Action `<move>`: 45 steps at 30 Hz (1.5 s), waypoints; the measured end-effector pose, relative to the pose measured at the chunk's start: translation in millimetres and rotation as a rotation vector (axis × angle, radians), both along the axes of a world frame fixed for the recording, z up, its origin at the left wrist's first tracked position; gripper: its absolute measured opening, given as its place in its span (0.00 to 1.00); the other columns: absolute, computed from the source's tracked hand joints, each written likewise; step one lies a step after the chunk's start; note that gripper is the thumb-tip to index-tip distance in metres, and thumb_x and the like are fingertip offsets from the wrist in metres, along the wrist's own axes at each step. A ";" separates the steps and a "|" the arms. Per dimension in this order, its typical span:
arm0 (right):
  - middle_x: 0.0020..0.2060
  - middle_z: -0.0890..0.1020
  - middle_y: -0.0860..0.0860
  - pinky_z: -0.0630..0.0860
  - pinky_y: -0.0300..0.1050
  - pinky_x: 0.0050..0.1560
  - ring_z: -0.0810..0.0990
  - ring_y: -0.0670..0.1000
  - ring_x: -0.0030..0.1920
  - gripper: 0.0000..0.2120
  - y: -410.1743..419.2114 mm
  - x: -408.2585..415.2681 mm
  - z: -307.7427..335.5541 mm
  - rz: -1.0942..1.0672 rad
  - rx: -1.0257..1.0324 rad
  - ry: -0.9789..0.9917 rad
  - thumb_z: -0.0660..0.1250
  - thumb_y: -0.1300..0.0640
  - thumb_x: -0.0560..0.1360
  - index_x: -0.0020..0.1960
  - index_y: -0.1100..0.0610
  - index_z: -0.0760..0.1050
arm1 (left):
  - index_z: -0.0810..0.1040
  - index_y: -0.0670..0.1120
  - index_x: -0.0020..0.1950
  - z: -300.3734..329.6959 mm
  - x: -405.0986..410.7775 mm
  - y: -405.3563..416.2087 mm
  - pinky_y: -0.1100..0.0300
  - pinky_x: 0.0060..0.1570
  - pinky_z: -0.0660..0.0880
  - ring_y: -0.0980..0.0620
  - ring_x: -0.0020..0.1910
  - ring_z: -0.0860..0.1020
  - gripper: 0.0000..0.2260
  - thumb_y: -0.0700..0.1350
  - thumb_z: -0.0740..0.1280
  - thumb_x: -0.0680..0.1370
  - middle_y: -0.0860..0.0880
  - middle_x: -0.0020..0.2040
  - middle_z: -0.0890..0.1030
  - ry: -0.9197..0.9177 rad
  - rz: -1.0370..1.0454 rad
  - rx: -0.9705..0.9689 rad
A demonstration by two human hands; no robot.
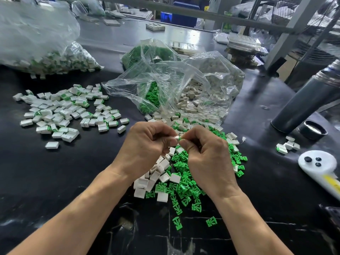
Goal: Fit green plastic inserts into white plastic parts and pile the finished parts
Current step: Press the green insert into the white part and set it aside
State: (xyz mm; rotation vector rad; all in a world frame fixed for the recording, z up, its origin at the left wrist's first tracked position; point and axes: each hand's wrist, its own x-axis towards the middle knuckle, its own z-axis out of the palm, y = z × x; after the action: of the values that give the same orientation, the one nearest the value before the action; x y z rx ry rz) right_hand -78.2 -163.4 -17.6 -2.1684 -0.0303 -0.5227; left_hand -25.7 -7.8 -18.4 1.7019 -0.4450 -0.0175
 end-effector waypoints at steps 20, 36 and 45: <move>0.36 0.83 0.43 0.74 0.36 0.38 0.79 0.42 0.35 0.03 -6.0 9.4 -8.7 -0.012 0.412 0.008 0.74 0.56 0.78 0.47 0.50 0.82 | 0.84 0.38 0.50 0.9 5.9 2.2 0.57 0.41 0.83 0.49 0.35 0.81 0.12 0.42 0.74 0.69 0.43 0.38 0.83 0.347 -0.039 -0.369; 0.32 0.81 0.48 0.74 0.39 0.30 0.75 0.46 0.31 0.06 0.8 11.8 -12.5 0.057 0.593 0.061 0.74 0.58 0.78 0.42 0.53 0.82 | 0.84 0.40 0.47 0.7 4.7 -1.7 0.57 0.44 0.83 0.46 0.39 0.84 0.11 0.37 0.75 0.66 0.41 0.40 0.84 0.384 -0.064 -0.471; 0.35 0.83 0.43 0.75 0.40 0.39 0.79 0.42 0.35 0.02 -1.6 8.8 -11.9 0.073 0.395 0.088 0.74 0.56 0.78 0.47 0.52 0.83 | 0.84 0.40 0.48 0.9 2.6 -2.6 0.58 0.43 0.83 0.48 0.39 0.83 0.07 0.32 0.74 0.72 0.45 0.39 0.85 0.303 -0.018 -0.327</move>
State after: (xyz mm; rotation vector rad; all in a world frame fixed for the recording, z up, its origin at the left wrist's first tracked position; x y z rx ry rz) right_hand -69.4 -165.0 -29.5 -1.7939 0.0392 -0.3565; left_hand -23.1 -10.4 -17.5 1.3449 -0.2216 -0.2030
